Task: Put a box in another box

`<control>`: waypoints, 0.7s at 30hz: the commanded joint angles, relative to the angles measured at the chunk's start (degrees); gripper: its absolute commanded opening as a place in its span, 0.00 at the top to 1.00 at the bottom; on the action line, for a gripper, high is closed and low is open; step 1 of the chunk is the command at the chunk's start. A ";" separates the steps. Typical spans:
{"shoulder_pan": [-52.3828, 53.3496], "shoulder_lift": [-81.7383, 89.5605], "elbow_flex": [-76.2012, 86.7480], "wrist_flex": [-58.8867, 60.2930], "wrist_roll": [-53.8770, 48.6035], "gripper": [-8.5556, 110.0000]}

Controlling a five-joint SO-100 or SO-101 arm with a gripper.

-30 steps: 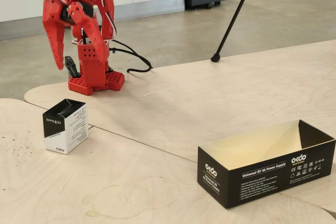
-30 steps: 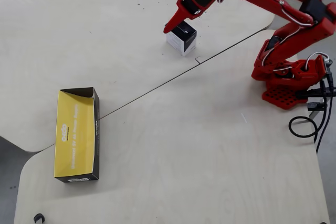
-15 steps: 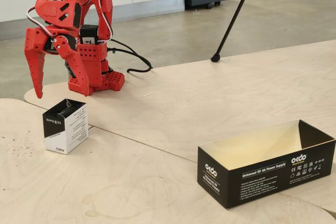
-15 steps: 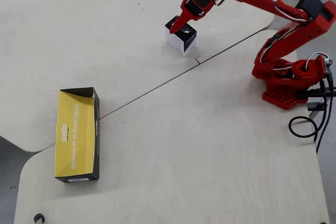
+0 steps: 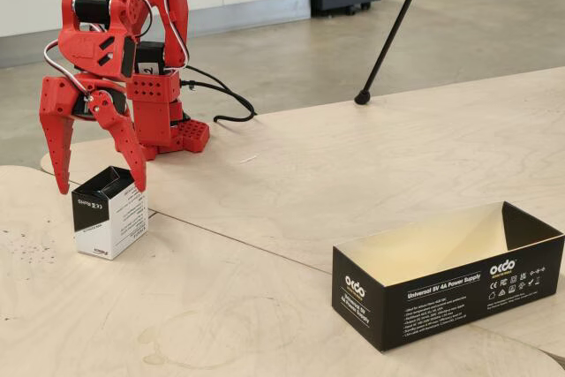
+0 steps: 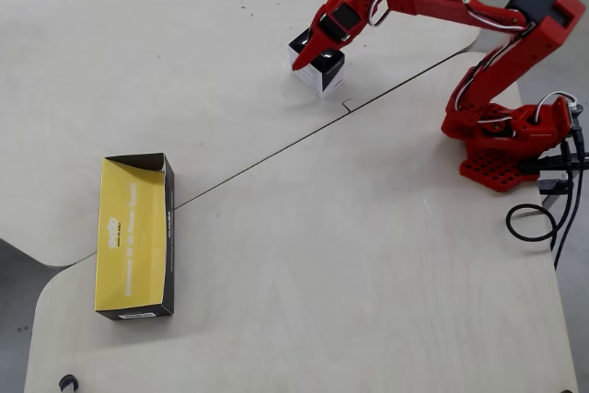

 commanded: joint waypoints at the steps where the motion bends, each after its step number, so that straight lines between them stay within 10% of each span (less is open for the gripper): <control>1: -0.62 -0.26 -0.53 -1.23 0.79 0.55; 21: -0.35 -2.20 2.37 -2.90 1.41 0.72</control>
